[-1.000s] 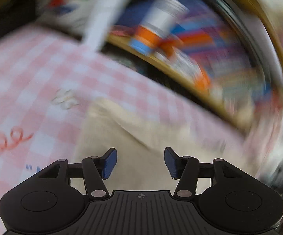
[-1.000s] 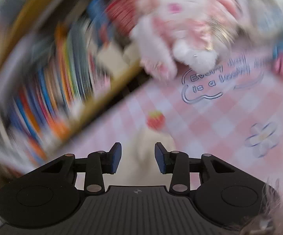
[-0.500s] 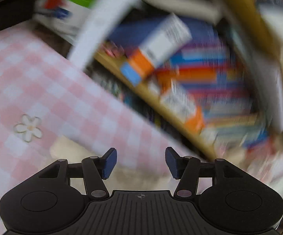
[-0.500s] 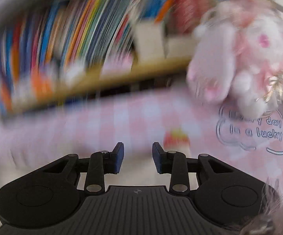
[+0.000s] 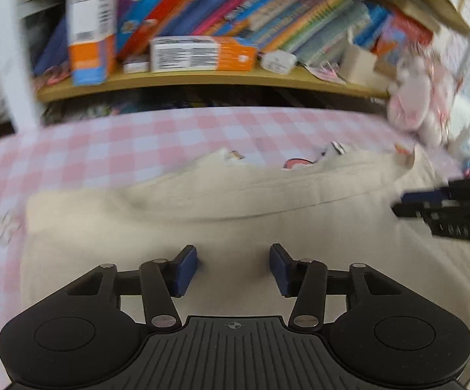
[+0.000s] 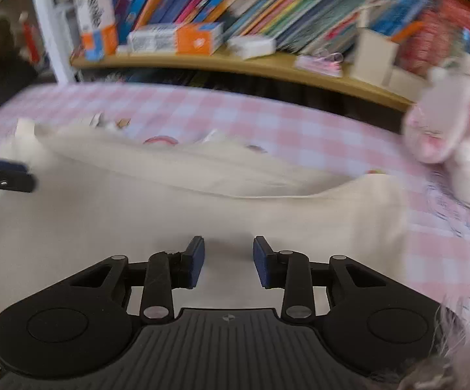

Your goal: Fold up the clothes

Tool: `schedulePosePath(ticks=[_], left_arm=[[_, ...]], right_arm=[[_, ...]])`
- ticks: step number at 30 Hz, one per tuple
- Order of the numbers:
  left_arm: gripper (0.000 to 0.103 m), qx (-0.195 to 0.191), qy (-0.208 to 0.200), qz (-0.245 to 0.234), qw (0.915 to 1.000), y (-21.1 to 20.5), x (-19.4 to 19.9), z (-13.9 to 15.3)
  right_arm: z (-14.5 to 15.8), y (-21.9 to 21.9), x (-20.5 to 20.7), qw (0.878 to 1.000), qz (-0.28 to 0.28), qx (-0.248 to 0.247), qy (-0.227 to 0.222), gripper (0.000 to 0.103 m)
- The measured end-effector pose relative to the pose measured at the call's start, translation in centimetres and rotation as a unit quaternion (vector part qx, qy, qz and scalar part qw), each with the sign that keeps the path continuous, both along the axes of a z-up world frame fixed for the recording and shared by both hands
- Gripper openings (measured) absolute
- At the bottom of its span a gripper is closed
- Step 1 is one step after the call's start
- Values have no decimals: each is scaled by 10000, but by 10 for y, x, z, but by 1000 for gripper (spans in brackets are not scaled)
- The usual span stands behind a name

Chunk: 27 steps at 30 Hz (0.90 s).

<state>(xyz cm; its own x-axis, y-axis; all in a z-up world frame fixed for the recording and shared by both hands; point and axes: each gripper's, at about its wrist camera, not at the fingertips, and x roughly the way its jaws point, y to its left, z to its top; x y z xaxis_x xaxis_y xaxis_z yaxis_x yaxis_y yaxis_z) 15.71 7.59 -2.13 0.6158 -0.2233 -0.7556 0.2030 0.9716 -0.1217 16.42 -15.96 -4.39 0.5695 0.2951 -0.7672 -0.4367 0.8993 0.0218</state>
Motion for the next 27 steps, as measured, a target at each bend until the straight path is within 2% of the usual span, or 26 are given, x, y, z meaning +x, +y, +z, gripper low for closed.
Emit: schedulePosePath(ticks=[3,6,9,11,13,14,17,19,23,27], left_arm=[[47,381,-83,-155,9991,-14,11,1],[47,381,-124,-69,9992,-13,29,2],[48,121,-208,274,9993,-2,50,8],[49,-37,-263,759,9968,12,65,9],[49,-285,-390,1273,9907,28,73,10],[49,-484,-465,1451,9871,37,70,10],[49,-880,-621,1426,9839,58,47,14],[49,-835,-620,1286,9862,63,27,11],[49,-806,-434,1199,9886,71,-21,10],[50,-981,-218,1285,9866,66,-82,7]], right_arm=[[-1,8,17,10000,-90,-35,8,25],[-1,17,33,9998,-181,-69,17,25],[2,18,55,9994,-347,-56,-71,25],[6,13,75,9982,-582,62,-162,26],[11,5,93,9954,-898,214,-246,27],[15,0,101,9929,-1113,314,-284,27],[27,-17,97,9885,-1338,564,-417,27],[30,-31,84,9881,-1333,527,-559,29],[19,-61,62,9857,-1578,400,-432,29],[8,-91,40,9822,-1835,271,-284,29]])
